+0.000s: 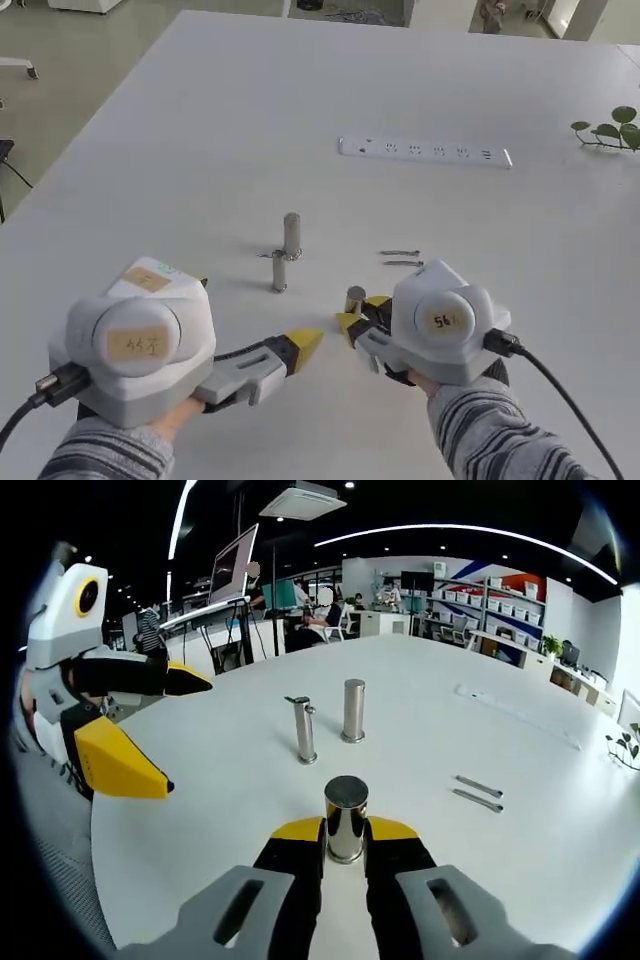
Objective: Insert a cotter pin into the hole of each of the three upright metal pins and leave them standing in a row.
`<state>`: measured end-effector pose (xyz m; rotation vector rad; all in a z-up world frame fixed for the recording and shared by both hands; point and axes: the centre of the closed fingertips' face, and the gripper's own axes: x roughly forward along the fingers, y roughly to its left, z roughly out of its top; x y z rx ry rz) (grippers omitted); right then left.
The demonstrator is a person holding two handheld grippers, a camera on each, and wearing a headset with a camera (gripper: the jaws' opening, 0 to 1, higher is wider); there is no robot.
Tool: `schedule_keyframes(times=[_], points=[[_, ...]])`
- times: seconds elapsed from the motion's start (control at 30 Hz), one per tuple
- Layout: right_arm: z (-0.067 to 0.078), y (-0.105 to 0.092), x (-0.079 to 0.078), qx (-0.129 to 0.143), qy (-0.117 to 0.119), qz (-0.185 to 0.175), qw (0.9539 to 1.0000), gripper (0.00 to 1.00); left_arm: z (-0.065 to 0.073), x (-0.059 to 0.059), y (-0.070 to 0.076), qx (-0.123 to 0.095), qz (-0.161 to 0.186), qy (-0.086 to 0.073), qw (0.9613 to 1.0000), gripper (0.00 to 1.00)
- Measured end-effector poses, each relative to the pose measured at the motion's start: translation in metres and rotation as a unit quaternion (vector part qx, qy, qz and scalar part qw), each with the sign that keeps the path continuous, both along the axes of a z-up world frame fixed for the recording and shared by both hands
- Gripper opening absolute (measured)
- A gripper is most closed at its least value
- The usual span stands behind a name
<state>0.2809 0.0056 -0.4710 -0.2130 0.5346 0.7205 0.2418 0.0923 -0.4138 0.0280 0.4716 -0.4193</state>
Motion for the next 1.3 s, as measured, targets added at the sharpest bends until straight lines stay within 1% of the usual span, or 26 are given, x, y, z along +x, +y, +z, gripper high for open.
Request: schedule_keyframes(times=[0.13, 0.27, 0.4, 0.5, 0.57, 0.67, 0.7, 0.73, 0.8, 0.87, 0.9, 0.93, 1.0, 1.03, 1.07, 1.17, 1.27, 1.3], points=[[0.003, 0.000, -0.007, 0.008, 0.009, 0.006, 0.9999, 0.18, 0.000, -0.001, 0.000, 0.000, 0.000, 0.002, 1.0000, 0.79], [0.007, -0.005, -0.014, 0.009, 0.010, 0.012, 0.9998, 0.21, 0.001, -0.002, -0.001, -0.001, 0.000, 0.001, 1.0000, 0.80], [0.010, -0.016, -0.017, -0.005, 0.011, 0.029, 0.9995, 0.22, 0.003, -0.003, -0.002, -0.004, -0.001, 0.000, 1.0000, 0.81], [0.015, -0.024, -0.015, -0.019, 0.008, 0.043, 0.9989, 0.22, 0.004, -0.004, -0.003, -0.002, -0.003, 0.001, 1.0000, 0.82], [0.019, -0.034, -0.009, -0.036, 0.004, 0.054, 0.9979, 0.21, 0.005, -0.006, -0.005, -0.003, -0.007, 0.001, 1.0000, 0.83], [0.023, -0.044, 0.000, -0.048, 0.002, 0.063, 0.9969, 0.21, 0.007, -0.007, -0.008, -0.003, -0.012, 0.000, 0.9999, 0.85], [0.023, -0.047, 0.003, -0.055, 0.005, 0.066, 0.9963, 0.21, 0.008, -0.007, -0.009, -0.002, -0.015, -0.003, 0.9999, 0.85], [0.022, -0.051, 0.007, -0.068, 0.005, 0.073, 0.9950, 0.21, 0.009, -0.007, -0.009, -0.002, -0.016, -0.003, 0.9999, 0.85], [0.018, -0.056, 0.012, -0.082, 0.015, 0.085, 0.9929, 0.21, 0.010, -0.007, -0.010, -0.002, -0.017, -0.007, 0.9998, 0.86], [0.015, -0.060, 0.017, -0.095, 0.019, 0.092, 0.9910, 0.21, 0.011, -0.006, -0.010, -0.001, -0.018, -0.007, 0.9998, 0.86], [0.013, -0.064, 0.022, -0.109, 0.022, 0.096, 0.9892, 0.21, 0.011, -0.006, -0.010, 0.000, -0.018, -0.006, 0.9998, 0.87], [0.012, -0.066, 0.026, -0.113, 0.019, 0.095, 0.9889, 0.21, 0.012, -0.006, -0.010, 0.000, -0.020, -0.006, 0.9998, 0.87], [0.008, -0.071, 0.032, -0.123, 0.029, 0.099, 0.9870, 0.21, 0.012, -0.006, -0.010, 0.001, -0.022, -0.006, 0.9997, 0.89], [0.006, -0.074, 0.037, -0.132, 0.029, 0.100, 0.9857, 0.21, 0.012, -0.006, -0.010, 0.001, -0.024, -0.006, 0.9997, 0.90], [0.005, -0.075, 0.039, -0.135, 0.030, 0.102, 0.9850, 0.21, 0.013, -0.006, -0.010, 0.001, -0.026, -0.006, 0.9996, 0.91], [0.003, -0.079, 0.049, -0.148, 0.035, 0.110, 0.9822, 0.20, 0.012, -0.006, -0.010, 0.000, -0.029, -0.006, 0.9996, 0.95], [-0.001, -0.082, 0.055, -0.152, 0.055, 0.114, 0.9802, 0.16, 0.010, -0.005, -0.010, 0.013, -0.035, -0.006, 0.9993, 0.97], [-0.002, -0.083, 0.059, -0.155, 0.057, 0.116, 0.9794, 0.15, 0.009, -0.005, -0.011, 0.015, -0.037, -0.005, 0.9992, 0.98]])
